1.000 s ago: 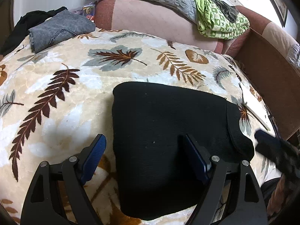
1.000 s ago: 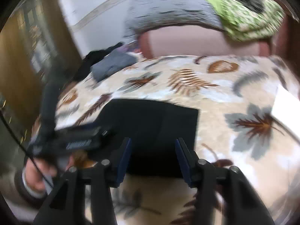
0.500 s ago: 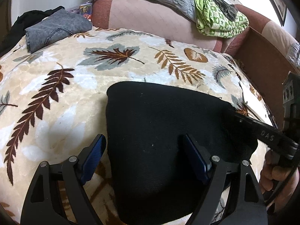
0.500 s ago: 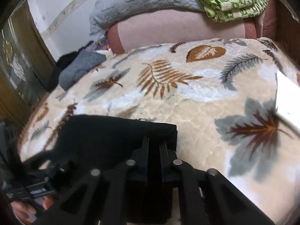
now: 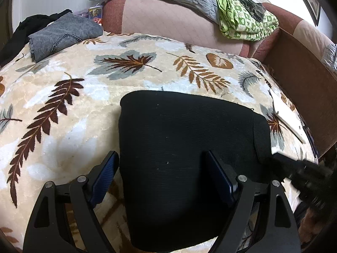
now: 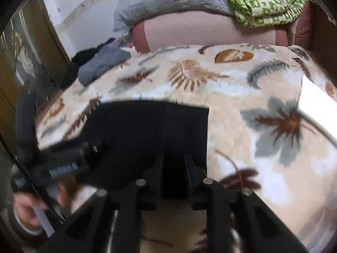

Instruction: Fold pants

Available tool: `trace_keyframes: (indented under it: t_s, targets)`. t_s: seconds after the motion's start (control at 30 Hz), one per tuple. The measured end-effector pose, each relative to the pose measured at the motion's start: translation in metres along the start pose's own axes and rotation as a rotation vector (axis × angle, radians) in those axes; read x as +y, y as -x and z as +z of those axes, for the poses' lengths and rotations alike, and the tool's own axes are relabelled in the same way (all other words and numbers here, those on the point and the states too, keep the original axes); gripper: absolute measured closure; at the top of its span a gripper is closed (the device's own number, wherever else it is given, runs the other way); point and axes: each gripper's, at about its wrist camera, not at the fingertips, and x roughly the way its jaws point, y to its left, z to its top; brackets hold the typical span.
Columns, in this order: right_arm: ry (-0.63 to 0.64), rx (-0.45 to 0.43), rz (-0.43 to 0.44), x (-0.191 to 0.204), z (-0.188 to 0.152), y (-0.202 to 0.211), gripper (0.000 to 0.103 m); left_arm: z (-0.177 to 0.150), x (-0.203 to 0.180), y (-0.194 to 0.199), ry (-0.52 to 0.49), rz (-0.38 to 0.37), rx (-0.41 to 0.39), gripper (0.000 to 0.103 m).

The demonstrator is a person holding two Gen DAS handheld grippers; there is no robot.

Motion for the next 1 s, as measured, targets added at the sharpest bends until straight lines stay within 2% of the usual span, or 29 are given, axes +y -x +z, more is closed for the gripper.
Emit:
trace_keyframes:
  t_s: [0.2,0.27,0.3,0.33,0.37,0.43,0.5,0.57,0.63,0.7,0.77,0.83,0.87,0.9,0.93,1.0]
  targets:
    - [-0.047,-0.01,0.037,-0.01,0.003,0.006,0.076,0.001,0.002,0.003,0.0,-0.008,0.006,0.018]
    - [-0.105,-0.032,0.051,-0.02,0.007,0.009,0.06,0.005,0.007,0.008,0.016,-0.031,0.013,0.018]
    - [-0.143,-0.044,0.062,-0.026,0.01,0.01,0.045,0.007,0.011,0.011,0.026,-0.036,0.013,0.018]
    - [-0.175,-0.048,0.081,-0.033,0.012,0.009,0.034,0.011,0.016,0.014,0.039,-0.038,0.009,0.018]
    - [-0.208,-0.042,0.106,-0.04,0.013,0.005,0.033,0.014,0.023,0.018,0.057,-0.042,0.001,0.018]
    - [-0.241,-0.005,0.136,-0.05,0.016,-0.007,0.033,0.019,0.036,0.018,0.091,-0.059,0.01,0.015]
    - [-0.274,0.039,0.147,-0.058,0.017,-0.022,0.033,0.02,0.046,0.011,0.124,-0.074,0.052,0.011]
    - [-0.307,0.061,0.236,-0.064,0.016,-0.035,0.033,0.018,0.054,0.0,0.158,-0.095,0.106,0.01]
    - [-0.34,0.081,0.329,-0.065,0.013,-0.047,0.033,0.016,0.058,-0.005,0.2,-0.135,0.118,0.008]
    - [-0.321,0.072,0.365,-0.061,0.012,-0.054,0.033,0.013,0.055,-0.011,0.217,-0.181,0.133,0.004]
    - [-0.268,0.066,0.325,-0.052,0.013,-0.053,0.042,0.01,0.043,-0.015,0.168,-0.174,0.12,0.0]
    - [-0.213,0.036,0.301,-0.042,0.018,-0.043,0.057,0.008,0.028,-0.015,0.077,-0.15,0.113,0.0]
    - [-0.198,0.02,0.291,-0.038,0.021,-0.037,0.059,0.007,0.022,-0.015,0.049,-0.157,0.113,0.006]
    - [-0.187,0.003,0.286,-0.034,0.025,-0.033,0.063,0.007,0.017,-0.013,0.036,-0.185,0.108,0.026]
    - [-0.177,-0.014,0.281,-0.031,0.028,-0.029,0.064,0.009,0.014,-0.011,0.036,-0.206,0.108,0.031]
    - [-0.129,-0.053,0.275,-0.02,0.04,-0.021,0.065,0.014,0.013,-0.006,0.027,-0.193,0.1,0.04]
